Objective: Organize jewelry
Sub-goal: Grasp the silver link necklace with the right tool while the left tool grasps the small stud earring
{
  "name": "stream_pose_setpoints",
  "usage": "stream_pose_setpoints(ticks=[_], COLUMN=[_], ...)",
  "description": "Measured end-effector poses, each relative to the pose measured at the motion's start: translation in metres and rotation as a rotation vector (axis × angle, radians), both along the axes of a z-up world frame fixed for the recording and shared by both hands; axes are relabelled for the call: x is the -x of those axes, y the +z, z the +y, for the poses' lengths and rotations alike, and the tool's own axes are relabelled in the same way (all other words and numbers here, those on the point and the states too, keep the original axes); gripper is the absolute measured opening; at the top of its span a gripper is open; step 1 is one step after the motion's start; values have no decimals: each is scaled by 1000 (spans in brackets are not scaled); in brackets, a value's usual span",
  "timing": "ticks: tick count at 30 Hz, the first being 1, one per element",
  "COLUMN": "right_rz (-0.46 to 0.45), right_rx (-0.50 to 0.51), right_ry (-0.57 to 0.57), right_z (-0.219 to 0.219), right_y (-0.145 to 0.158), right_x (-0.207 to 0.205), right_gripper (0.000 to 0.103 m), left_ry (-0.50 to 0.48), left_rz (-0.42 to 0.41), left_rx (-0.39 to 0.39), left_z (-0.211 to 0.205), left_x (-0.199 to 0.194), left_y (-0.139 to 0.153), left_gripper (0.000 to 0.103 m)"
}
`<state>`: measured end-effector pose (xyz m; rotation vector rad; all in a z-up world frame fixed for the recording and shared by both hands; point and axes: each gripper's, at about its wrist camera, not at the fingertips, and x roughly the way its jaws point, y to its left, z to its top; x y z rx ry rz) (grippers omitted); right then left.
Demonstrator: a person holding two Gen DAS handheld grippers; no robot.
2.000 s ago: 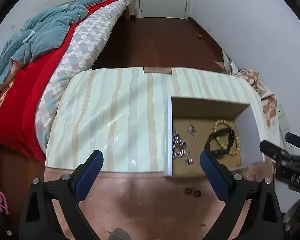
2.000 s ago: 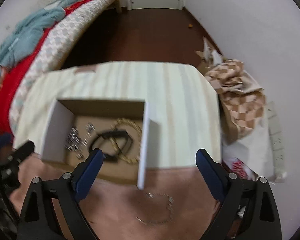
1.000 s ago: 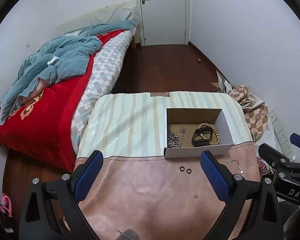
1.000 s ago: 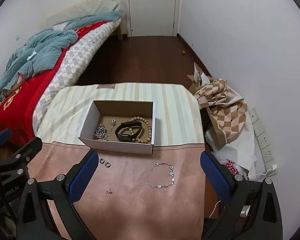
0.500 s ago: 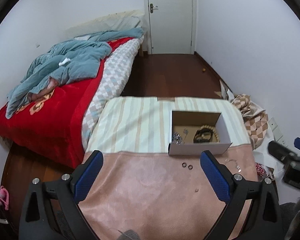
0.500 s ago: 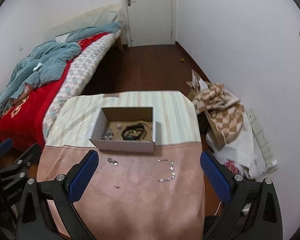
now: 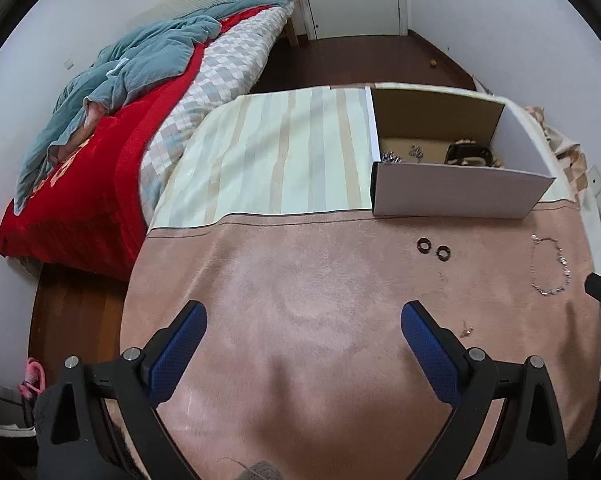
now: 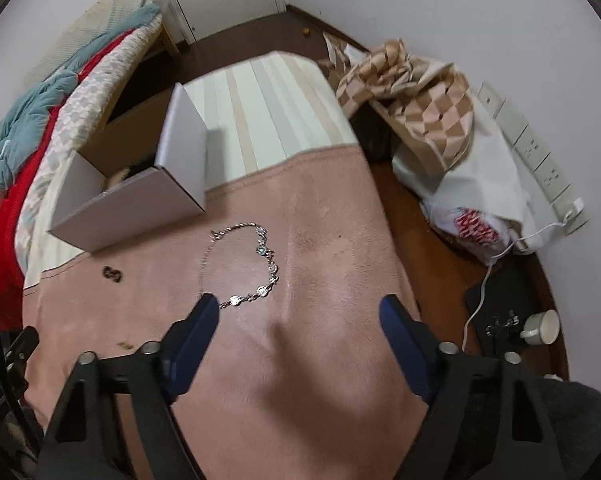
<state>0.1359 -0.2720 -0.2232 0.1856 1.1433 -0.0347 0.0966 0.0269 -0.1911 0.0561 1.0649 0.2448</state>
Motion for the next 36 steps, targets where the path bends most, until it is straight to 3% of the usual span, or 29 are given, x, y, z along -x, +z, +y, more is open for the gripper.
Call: stream_pose_setpoints(ticks=[6,8,9,13,19,23,30,36], right_rz=[-3,-35,-42,-67,-49,-79,-81,-64], right_rx=[56,128,154,167,50,-16,-39,-43], right_ry=[60,91,100,131,112,112,109,82], right_z=[22,33,36,44,31,28,25,14], right_y=[-33,-34,-35,-32,-26,-8,1,-7], right_x=[-25,-26,-25,-22,-10,7,23,25], right_gripper=[63,51,50,6,5,5,5,5], left_ry=[2,3,2,-1,-7,-29,-113,-164], left_rz=[35,42,47,68,71,73,119,133], left_rx=[3,4,6,22,60,138,229,223], left_z=[6,6,7,7,5,-2,-32,-55], left_x=[-15,-18,-19,-24,-26,-20,-11,-8], left_y=[-15,-18,-20,-27,-27,-25,-37,-45], left_gripper=[99,99,99,99,99,99,98,91])
